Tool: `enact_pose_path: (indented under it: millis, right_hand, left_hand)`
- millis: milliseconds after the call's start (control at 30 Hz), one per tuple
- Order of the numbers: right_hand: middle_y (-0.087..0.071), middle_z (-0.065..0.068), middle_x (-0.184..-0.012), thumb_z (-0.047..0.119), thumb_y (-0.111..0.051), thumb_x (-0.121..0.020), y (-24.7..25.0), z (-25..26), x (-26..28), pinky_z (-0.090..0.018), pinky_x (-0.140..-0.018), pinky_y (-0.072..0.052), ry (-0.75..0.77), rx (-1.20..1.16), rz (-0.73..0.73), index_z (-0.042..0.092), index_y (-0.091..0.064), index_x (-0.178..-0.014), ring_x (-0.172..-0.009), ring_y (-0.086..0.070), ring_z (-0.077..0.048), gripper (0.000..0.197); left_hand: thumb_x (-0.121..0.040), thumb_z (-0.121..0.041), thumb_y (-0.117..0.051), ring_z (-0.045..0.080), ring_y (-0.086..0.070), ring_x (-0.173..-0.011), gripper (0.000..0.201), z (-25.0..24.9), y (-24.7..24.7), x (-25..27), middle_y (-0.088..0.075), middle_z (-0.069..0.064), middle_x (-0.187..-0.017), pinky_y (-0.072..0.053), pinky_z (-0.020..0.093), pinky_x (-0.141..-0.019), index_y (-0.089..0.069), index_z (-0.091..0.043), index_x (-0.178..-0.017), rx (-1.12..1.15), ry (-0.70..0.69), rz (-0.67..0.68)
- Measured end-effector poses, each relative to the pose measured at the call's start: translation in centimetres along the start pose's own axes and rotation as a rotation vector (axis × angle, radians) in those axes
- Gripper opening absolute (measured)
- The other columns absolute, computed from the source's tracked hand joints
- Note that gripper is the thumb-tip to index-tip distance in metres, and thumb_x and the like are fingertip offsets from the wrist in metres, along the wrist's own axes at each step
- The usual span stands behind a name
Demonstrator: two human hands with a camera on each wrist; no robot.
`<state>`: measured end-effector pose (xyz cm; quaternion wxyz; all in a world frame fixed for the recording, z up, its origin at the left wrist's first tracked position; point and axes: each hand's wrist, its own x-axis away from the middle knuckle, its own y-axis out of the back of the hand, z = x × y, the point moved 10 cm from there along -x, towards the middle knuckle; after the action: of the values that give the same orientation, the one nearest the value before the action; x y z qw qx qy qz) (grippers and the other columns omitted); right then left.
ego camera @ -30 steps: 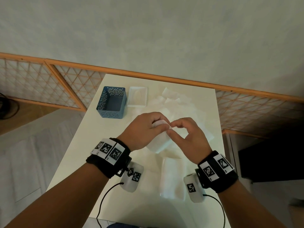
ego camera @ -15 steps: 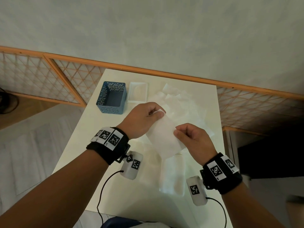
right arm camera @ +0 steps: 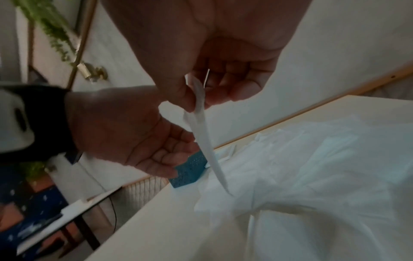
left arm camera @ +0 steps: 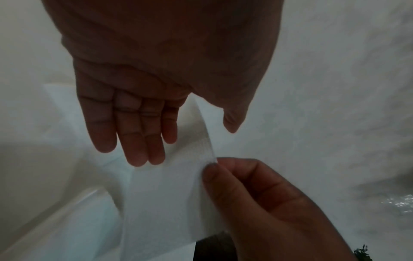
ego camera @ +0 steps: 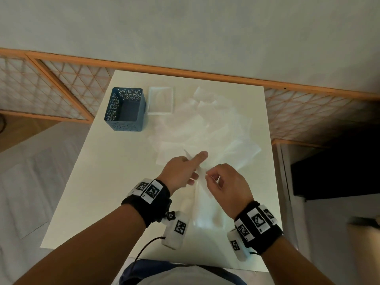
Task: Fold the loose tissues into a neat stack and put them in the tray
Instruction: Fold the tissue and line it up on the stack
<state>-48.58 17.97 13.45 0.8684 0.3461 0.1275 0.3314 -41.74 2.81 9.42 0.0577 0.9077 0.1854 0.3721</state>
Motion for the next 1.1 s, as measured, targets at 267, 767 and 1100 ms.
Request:
enact_pose_path:
  millis: [267, 767, 1100]
  right_hand:
    - [-0.057, 0.020, -0.124, 0.059, -0.068, -0.091, -0.1, -6.5, 2.7, -0.015, -0.082, -0.047, -0.397, -0.236, -0.041, 0.034, -0.059, -0.133, -0.107, -0.058, 0.002, 0.050]
    - [-0.072, 0.001, -0.076, 0.025, -0.076, -0.092, -5.6, -14.8, 7.4, -0.031, -0.065, -0.053, -0.742, -0.490, 0.101, 0.012, -0.071, -0.084, -0.070, -0.063, -0.017, 0.016]
    - [-0.068, 0.003, -0.078, 0.039, -0.074, -0.089, -7.0, -16.9, 7.9, -0.030, -0.062, -0.046, -0.800, -0.051, 0.187, 0.019, -0.062, -0.082, -0.072, -0.062, -0.017, 0.024]
  left_hand:
    - [-0.096, -0.031, -0.063, 0.025, -0.070, -0.075, 0.024, 1.3, -2.8, -0.7, -0.074, 0.011, -0.085, -0.059, 0.046, -0.079, -0.070, -0.008, -0.095, -0.122, -0.208, 0.133]
    - [-0.093, -0.025, -0.077, 0.019, -0.069, -0.071, 0.027, 8.9, -5.5, -5.1, -0.076, 0.010, -0.085, -0.060, 0.049, -0.086, -0.067, -0.001, -0.101, -0.197, -0.058, 0.147]
    - [-0.083, -0.046, -0.083, 0.023, -0.065, -0.083, 0.040, 11.3, -4.9, -5.8, -0.068, 0.002, -0.091, -0.048, 0.032, -0.066, -0.059, -0.016, -0.094, -0.397, -0.007, -0.050]
